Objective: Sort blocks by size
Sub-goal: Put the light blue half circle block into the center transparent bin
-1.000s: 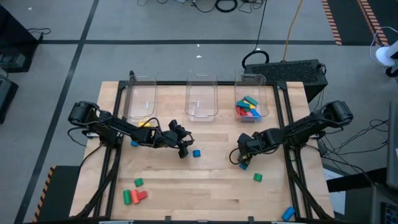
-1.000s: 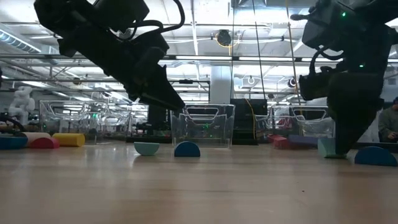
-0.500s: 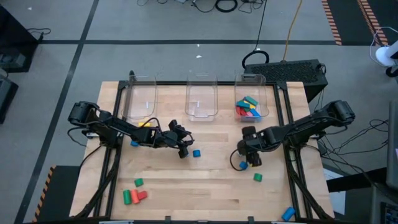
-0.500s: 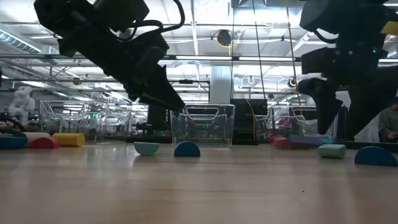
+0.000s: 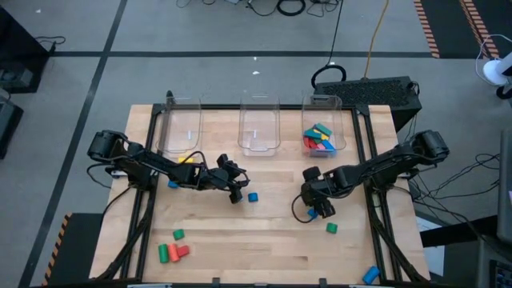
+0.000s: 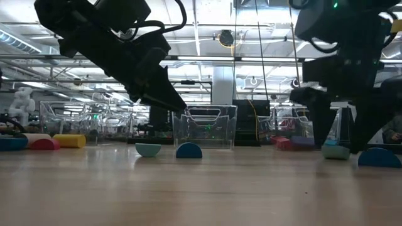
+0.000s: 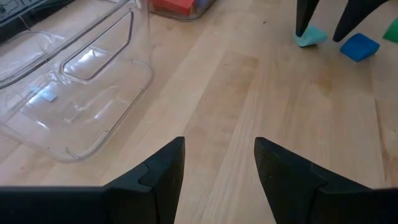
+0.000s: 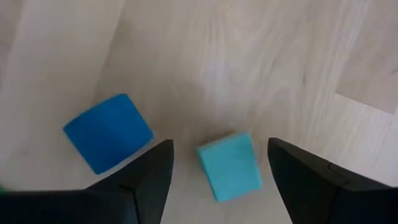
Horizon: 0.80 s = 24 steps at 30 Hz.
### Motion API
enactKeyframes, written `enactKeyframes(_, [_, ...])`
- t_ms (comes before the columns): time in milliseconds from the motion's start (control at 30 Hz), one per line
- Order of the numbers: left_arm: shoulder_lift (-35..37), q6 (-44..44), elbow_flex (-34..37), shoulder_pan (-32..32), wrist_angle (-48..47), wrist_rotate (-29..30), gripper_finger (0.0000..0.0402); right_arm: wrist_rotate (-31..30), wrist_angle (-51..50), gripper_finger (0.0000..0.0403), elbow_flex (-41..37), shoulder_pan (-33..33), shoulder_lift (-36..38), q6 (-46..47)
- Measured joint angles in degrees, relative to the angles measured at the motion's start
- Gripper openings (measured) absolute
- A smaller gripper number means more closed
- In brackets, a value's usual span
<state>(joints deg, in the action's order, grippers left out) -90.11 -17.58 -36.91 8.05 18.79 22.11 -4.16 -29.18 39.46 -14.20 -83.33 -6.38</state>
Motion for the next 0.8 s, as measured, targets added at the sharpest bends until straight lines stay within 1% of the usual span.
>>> enactKeyframes(200, [0.0,0.64,0.0,0.0,-0.02,0.0,0.0196,0.09,-0.1,0.0225,0.22,0.0,-3.36,-1.68])
enactKeyframes(333, [0.0,1.83,0.0,-0.04,-0.02,0.0,0.0196,0.27,-0.1,0.0201,0.2,-0.02,-3.55,-1.78])
enactKeyframes(400, [0.01,1.86,0.0,-0.09,0.0,0.0,0.0196,0.44,-0.1,0.0182,0.14,-0.02,-3.16,-1.39])
enactKeyframes(600, [0.0,1.84,0.0,-0.09,-0.02,0.0,0.0196,0.49,0.37,0.0109,0.09,0.19,-3.13,-0.07])
enactKeyframes(700, [0.0,1.71,0.0,-0.09,-0.02,0.0,0.0196,-0.13,1.12,0.0106,0.09,0.2,-3.13,1.08])
enactKeyframes(800, [0.0,1.55,0.0,-0.09,0.0,0.0,0.0196,-0.7,1.18,0.0106,0.55,0.22,-3.24,4.76])
